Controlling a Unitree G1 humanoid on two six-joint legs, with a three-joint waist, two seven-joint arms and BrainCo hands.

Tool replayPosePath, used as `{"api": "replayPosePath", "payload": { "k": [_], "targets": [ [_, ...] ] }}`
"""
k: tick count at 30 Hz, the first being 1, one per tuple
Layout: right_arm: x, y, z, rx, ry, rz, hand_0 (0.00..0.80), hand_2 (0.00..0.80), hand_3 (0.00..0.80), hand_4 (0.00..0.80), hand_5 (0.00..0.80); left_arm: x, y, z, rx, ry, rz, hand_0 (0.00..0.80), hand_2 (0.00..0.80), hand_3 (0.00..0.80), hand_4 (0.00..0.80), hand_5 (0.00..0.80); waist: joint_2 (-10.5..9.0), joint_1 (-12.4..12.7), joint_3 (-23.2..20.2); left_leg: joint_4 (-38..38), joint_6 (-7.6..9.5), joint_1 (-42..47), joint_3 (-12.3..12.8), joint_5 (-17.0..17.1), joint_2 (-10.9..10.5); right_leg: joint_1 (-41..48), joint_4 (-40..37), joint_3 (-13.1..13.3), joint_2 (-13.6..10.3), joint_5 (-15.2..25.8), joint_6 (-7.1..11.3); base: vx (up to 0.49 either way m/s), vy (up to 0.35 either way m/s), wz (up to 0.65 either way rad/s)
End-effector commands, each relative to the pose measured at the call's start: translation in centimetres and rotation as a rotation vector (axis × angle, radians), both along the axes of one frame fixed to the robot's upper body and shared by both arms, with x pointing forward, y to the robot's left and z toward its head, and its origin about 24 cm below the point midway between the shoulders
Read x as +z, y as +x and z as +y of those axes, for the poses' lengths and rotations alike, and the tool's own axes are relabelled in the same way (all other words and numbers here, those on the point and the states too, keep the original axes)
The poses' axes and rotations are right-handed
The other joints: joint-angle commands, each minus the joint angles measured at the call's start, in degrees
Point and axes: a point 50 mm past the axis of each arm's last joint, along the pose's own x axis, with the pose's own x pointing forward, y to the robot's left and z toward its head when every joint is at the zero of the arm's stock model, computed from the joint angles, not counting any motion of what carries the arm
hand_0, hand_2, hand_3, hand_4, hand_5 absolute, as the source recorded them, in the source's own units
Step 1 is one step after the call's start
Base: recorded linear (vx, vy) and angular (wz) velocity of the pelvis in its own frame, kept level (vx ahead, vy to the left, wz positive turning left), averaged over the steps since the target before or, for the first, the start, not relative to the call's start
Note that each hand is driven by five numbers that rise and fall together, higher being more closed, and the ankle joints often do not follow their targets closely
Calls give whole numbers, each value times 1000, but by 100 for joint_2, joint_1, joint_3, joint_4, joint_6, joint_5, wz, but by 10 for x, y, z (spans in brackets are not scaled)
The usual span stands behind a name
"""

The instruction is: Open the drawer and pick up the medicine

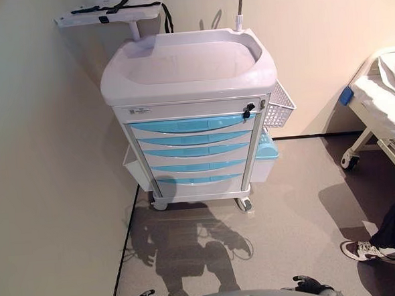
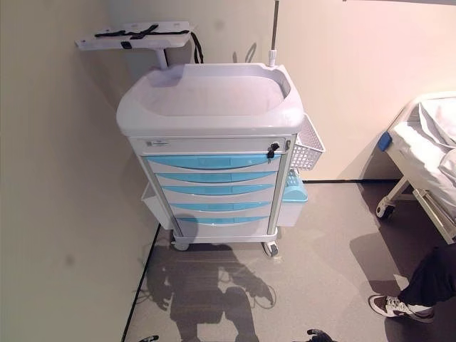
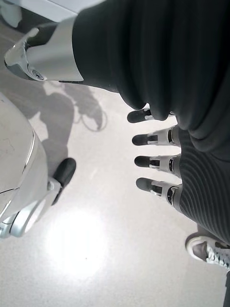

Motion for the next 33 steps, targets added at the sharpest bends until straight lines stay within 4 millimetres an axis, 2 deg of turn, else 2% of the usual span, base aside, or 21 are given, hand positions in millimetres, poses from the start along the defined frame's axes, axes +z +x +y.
{"api": "replayPosePath", "payload": {
  "k": [1, 33],
  "targets": [
    [1, 13, 5, 57, -7, -9, 0, 0, 0, 0, 0, 2, 16, 2, -3, 12, -20, 0, 0, 0, 0, 0, -278, 33, 34, -9, 269, -199, 31, -21, -570, 140, 57, -198, -5, -203, 368, 0, 0, 0],
    [1, 12, 4, 51, -7, -7, 0, 0, 0, 0, 0, 2, 14, 2, 15, 12, -16, 0, 0, 0, 0, 0, -280, 18, 53, -9, 262, -209, 49, -32, -548, 131, 57, -199, 1, -215, 363, 0, 0, 0]
  ]
}}
